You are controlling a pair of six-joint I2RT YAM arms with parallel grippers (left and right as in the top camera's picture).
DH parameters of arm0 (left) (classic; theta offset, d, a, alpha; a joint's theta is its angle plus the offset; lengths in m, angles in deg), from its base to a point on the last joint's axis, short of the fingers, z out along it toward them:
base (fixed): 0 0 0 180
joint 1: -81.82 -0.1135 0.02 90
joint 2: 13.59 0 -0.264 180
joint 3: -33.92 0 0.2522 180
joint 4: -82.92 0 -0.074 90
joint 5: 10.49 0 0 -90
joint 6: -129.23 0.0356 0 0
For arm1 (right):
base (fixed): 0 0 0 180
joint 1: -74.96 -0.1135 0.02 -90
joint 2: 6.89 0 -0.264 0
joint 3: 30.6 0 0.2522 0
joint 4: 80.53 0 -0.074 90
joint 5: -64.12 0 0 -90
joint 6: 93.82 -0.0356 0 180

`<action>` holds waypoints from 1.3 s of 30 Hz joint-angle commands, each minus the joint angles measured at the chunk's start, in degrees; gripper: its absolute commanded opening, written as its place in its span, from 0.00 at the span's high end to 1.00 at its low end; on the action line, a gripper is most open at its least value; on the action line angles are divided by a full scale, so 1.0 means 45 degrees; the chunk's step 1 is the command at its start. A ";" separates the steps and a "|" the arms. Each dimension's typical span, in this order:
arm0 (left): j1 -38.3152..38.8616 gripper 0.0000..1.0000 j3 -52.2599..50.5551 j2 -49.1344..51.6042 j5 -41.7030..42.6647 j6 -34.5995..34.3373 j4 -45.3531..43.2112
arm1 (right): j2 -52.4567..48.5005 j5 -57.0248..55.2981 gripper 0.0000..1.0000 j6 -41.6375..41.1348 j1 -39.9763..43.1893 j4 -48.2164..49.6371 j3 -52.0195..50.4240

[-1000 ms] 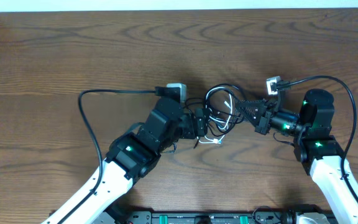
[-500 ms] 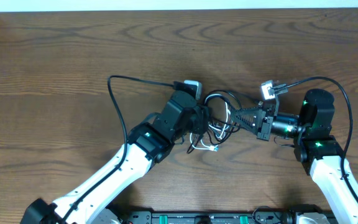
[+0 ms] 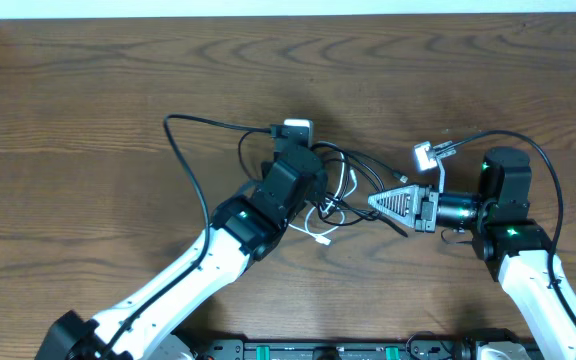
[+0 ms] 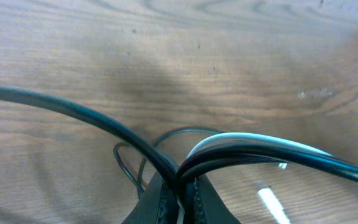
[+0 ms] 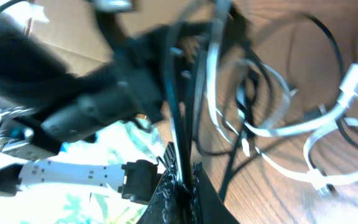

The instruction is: Untangle cables

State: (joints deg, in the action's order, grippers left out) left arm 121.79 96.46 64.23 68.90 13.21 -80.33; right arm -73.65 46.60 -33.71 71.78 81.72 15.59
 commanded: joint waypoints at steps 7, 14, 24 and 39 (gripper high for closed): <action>-0.0233 0.92 0.0131 -0.2429 -0.1433 -0.0141 0.0005 | 0.0024 -0.4920 0.99 -0.0029 -0.0053 -0.2953 0.0044; -0.0233 0.92 0.0131 -0.3269 0.0884 -0.0568 0.0282 | 0.0024 -0.8325 0.99 -0.1239 -0.0053 -0.3915 0.0044; -0.0233 0.92 0.0131 -0.3628 0.2560 -0.0568 0.0214 | 0.0024 -1.1876 0.98 -0.1904 -0.0029 -0.4046 0.0044; -0.2375 0.92 0.0141 -0.6849 0.2560 -0.0563 0.1185 | 0.0024 -1.5543 0.92 -0.3347 0.1248 -0.5348 0.0044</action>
State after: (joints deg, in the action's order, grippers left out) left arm 114.01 96.46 35.49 82.61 10.74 -75.35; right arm -73.59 -17.22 -48.49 75.93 57.92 15.83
